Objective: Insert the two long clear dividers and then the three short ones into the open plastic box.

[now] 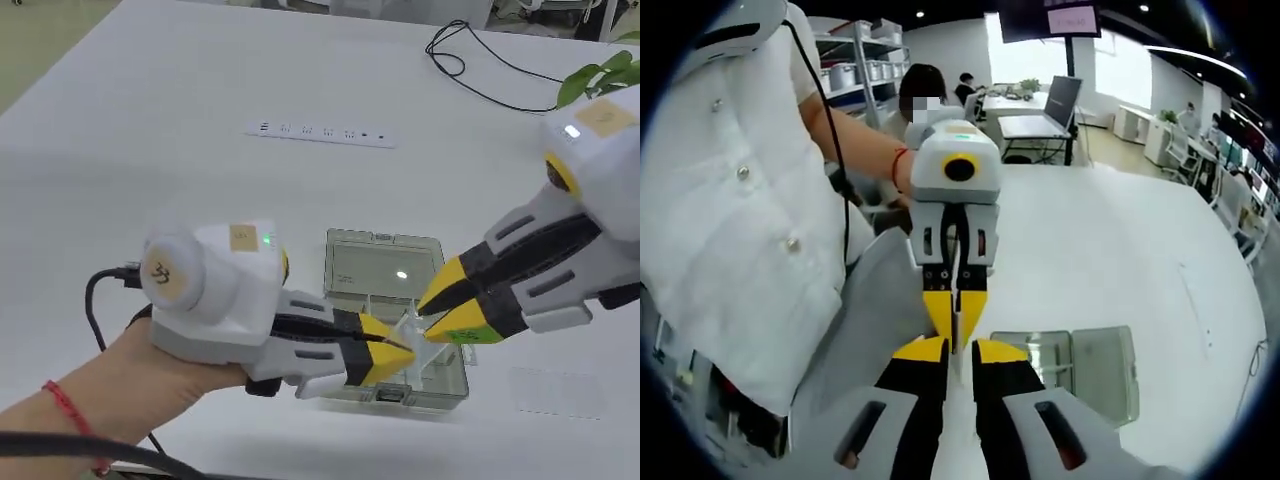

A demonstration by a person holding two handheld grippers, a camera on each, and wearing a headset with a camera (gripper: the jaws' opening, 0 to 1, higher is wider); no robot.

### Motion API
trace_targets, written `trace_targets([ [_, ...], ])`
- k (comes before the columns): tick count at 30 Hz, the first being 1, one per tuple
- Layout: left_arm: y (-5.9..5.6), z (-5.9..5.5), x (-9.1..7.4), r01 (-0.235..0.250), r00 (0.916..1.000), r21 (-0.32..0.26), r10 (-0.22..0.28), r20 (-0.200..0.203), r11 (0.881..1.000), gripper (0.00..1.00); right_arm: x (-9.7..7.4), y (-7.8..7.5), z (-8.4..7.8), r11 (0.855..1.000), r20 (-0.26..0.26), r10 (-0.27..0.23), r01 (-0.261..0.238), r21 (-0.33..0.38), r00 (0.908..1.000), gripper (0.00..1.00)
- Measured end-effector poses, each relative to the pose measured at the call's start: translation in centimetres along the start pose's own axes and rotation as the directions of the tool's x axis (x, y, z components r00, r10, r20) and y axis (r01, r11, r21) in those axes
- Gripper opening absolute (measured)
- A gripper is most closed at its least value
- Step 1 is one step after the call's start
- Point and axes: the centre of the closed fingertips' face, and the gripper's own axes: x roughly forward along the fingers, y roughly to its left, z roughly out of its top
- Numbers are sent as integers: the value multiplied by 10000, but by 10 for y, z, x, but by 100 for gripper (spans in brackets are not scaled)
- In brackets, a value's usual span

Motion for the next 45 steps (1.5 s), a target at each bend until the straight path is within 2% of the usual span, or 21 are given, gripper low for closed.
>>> trace_targets([
  [8, -2, 5, -2, 52, 9997, 118, -55, 226, 9999, 0, 4, 5, -1, 9988, -145, 487, -486, 80, 9987, 6],
  [17, -4, 5, -3, 61, 9999, 266, -65, 160, 9996, 0, 6, 8, 0, 9970, -135, 771, -770, 84, 9969, 3],
  [33, -6, 3, -4, 1, 10000, 398, -3, 65, 9992, 0, 8, 8, 0, 9977, -184, 682, -682, 19, 9975, 3],
  [45, 0, -9, -12, -439, 9989, 299, 443, -155, 9986, 14, 7, 2, 1, 9991, -105, 431, -431, 8, 9990, 3],
])
